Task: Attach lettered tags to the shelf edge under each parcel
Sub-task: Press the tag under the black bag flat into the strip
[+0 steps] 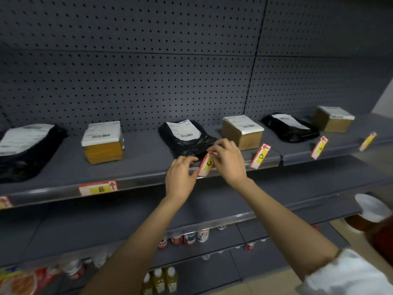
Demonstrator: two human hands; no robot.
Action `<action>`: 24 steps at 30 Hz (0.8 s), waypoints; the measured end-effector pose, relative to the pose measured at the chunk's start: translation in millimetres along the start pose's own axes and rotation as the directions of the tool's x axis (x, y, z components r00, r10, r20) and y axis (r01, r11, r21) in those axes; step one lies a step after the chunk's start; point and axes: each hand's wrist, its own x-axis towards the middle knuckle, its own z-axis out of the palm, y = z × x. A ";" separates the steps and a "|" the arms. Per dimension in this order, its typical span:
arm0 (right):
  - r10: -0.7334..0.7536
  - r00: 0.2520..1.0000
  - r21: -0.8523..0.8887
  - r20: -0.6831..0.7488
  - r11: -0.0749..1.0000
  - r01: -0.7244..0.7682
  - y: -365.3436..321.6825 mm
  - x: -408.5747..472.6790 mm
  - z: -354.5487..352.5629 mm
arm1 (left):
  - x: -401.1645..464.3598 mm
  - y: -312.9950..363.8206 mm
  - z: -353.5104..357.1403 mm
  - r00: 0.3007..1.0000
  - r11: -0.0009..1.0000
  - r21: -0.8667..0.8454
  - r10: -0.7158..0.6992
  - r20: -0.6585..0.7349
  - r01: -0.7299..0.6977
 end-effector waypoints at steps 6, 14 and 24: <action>-0.013 1.000 0.242 0.016 0.970 0.009 27.6 -3.4 -3.1 | -5.0 9.4 18.9 0.989 0.998 -0.008 -0.067 -0.134 0.066; 0.028 0.995 0.288 0.092 0.956 -0.054 14.0 -19.6 25.1 | -11.2 0.2 11.3 0.978 0.994 0.014 -0.100 -0.182 0.104; 0.049 0.997 0.272 -0.055 0.962 -0.032 10.8 -31.8 33.6 | -23.3 -7.8 10.4 0.953 0.981 0.050 -0.167 -0.253 0.185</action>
